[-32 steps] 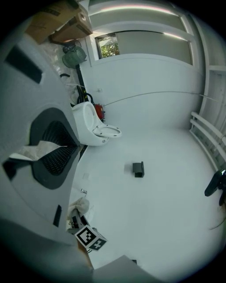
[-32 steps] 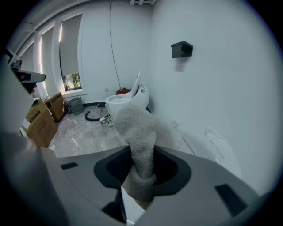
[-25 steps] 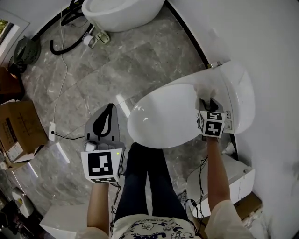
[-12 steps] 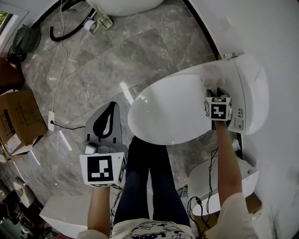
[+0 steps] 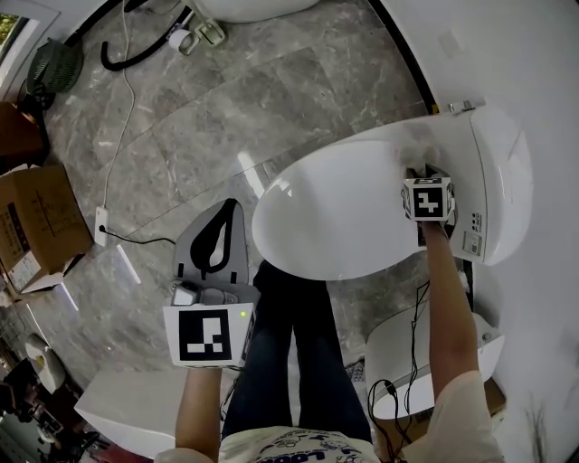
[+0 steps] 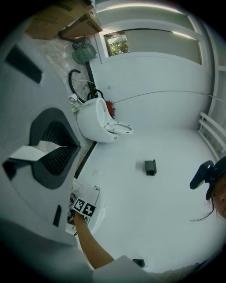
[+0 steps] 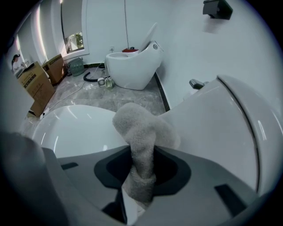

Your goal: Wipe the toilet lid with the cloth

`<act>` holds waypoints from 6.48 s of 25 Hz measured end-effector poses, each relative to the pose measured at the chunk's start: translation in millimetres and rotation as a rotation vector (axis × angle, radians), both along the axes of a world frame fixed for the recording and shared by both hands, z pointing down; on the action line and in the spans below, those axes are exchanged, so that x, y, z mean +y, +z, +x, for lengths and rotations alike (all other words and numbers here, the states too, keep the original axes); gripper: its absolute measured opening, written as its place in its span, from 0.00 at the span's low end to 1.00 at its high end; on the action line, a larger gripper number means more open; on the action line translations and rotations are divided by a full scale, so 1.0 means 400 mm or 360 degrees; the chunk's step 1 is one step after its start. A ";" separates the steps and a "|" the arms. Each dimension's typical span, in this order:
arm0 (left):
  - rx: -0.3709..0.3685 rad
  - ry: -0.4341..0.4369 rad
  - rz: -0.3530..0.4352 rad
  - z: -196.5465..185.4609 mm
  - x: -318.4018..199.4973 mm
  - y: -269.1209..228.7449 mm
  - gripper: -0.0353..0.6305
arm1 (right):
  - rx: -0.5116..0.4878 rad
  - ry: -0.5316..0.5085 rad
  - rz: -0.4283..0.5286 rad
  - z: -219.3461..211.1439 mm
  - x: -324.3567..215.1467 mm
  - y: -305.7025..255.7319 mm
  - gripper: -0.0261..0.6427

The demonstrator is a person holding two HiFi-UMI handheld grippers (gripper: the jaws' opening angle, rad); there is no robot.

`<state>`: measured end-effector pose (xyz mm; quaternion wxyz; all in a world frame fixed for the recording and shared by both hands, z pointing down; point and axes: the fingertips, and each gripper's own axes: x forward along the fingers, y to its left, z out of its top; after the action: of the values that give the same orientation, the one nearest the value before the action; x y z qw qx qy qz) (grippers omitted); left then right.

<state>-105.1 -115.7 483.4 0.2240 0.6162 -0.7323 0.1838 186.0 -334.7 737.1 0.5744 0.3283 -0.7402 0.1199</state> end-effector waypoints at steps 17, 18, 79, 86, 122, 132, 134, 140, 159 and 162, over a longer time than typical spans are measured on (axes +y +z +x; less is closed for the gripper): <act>0.0082 -0.0059 -0.0010 -0.016 0.066 0.008 0.07 | 0.0187 -0.0124 -0.0011 -0.069 0.038 -0.002 0.20; 0.0074 -0.0061 -0.0005 -0.020 0.069 0.007 0.07 | 0.0185 -0.0126 -0.0008 -0.076 0.043 -0.002 0.20; 0.0014 -0.0505 0.0082 -0.216 0.443 -0.060 0.07 | -0.0004 -0.1144 -0.0345 -0.576 0.873 0.027 0.21; 0.0013 -0.0450 0.0076 -0.186 0.395 -0.059 0.07 | -0.0047 -0.1161 -0.0378 -0.537 0.864 0.023 0.21; 0.0001 -0.0114 0.0040 0.042 0.086 -0.050 0.07 | -0.0180 -0.0590 -0.0287 -0.140 0.409 -0.002 0.21; 0.0010 -0.0080 0.0024 0.065 0.068 -0.040 0.07 | -0.0110 -0.0481 -0.0224 -0.028 0.307 -0.005 0.21; 0.0009 -0.0076 0.0023 0.069 0.067 -0.040 0.07 | -0.0095 -0.0462 -0.0213 -0.007 0.292 -0.006 0.21; 0.0010 -0.0062 0.0019 0.071 0.066 -0.041 0.07 | -0.0045 -0.0381 -0.0188 0.058 0.253 -0.008 0.21; 0.0029 -0.0051 0.0012 0.076 0.098 -0.028 0.07 | 0.0126 -0.0140 -0.0133 0.228 0.262 0.004 0.21; 0.0034 -0.0051 0.0013 0.073 0.109 -0.027 0.07 | 0.0197 -0.0166 -0.0073 0.229 0.278 0.003 0.21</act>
<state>-75.8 -72.3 472.5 0.2323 0.6072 -0.7404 0.1707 277.6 -223.4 738.4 0.6319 0.2828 -0.7165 0.0862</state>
